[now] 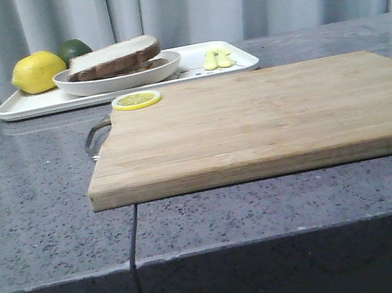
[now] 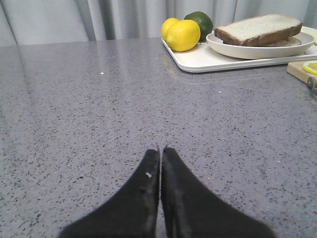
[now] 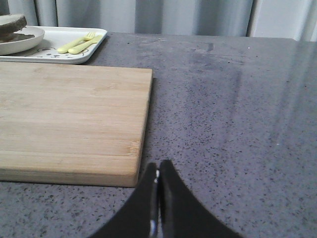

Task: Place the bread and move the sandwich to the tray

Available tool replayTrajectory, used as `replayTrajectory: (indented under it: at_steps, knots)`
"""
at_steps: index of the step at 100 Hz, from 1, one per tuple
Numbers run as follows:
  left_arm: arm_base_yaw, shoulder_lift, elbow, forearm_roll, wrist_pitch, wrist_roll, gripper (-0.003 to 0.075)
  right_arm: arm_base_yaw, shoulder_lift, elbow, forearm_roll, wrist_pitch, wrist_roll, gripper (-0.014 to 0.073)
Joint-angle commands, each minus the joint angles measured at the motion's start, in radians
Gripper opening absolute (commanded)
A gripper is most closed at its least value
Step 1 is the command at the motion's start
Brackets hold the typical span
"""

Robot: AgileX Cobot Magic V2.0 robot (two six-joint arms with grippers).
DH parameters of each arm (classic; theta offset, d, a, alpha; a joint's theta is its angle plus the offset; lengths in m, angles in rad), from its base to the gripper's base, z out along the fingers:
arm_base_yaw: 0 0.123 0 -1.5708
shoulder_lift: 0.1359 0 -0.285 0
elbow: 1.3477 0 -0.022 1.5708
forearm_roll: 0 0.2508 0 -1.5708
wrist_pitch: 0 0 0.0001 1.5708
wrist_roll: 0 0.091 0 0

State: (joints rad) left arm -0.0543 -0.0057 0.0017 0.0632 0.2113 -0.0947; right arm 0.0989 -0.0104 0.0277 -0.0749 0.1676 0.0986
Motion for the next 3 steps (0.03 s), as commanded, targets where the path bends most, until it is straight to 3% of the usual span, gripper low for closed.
replayTrajectory:
  at_steps: [1,3]
  knots:
    - [0.004,-0.032,0.016,0.001,-0.085,-0.006,-0.0019,-0.007,-0.019,0.0,-0.014,-0.082,0.004,-0.0067]
    - [0.004,-0.032,0.016,0.001,-0.085,-0.006,-0.0019,-0.007,-0.019,0.0,-0.014,-0.082,0.004,-0.0067]
